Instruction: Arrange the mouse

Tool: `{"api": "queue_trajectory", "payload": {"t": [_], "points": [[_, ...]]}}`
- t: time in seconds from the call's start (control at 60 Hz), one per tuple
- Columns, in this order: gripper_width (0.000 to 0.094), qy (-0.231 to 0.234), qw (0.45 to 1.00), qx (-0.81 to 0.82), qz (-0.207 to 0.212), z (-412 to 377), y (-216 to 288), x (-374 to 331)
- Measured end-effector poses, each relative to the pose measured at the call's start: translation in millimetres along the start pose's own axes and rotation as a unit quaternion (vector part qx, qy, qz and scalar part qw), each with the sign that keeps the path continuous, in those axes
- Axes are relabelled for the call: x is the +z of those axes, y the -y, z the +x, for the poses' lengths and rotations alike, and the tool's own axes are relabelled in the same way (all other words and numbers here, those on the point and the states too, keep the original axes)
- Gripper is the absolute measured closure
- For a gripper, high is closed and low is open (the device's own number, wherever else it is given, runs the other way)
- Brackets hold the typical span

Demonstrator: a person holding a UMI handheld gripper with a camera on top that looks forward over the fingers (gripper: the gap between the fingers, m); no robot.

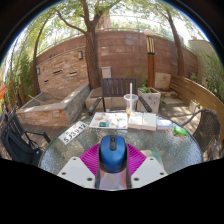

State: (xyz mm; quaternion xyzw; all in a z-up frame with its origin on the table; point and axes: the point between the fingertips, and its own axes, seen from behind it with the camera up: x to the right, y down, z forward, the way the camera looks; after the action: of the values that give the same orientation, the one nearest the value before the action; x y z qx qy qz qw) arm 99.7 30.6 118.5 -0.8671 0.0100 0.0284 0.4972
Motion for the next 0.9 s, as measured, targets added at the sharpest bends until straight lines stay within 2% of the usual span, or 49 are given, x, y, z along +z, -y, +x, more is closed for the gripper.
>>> {"api": "queue_trajectory", "payload": {"t": [0.117,0.183,0.283,0.383,0.433,0.683,0.9], "points": [[0.0583,-0.012,0.998,-0.007,-0.069,40.8,-74.5,29.0],[0.0516,-0.007,0.996,-0.004,-0.091,51.5,-104.2,38.4],[0.0399,0.005,0.993,-0.005,-0.114,53.8,-120.8,37.2],[0.0069,-0.001,0.995,-0.019,-0.093,54.6,-100.3,18.9],[0.0095,-0.001,0.996,-0.021,-0.083,51.1,-90.4,5.5],[0.0082,-0.030,0.998,-0.026,-0.045,31.4,-35.0,-108.6],[0.0079,-0.055,0.998,-0.031,-0.019,5.8,-29.5,-224.7]]}}
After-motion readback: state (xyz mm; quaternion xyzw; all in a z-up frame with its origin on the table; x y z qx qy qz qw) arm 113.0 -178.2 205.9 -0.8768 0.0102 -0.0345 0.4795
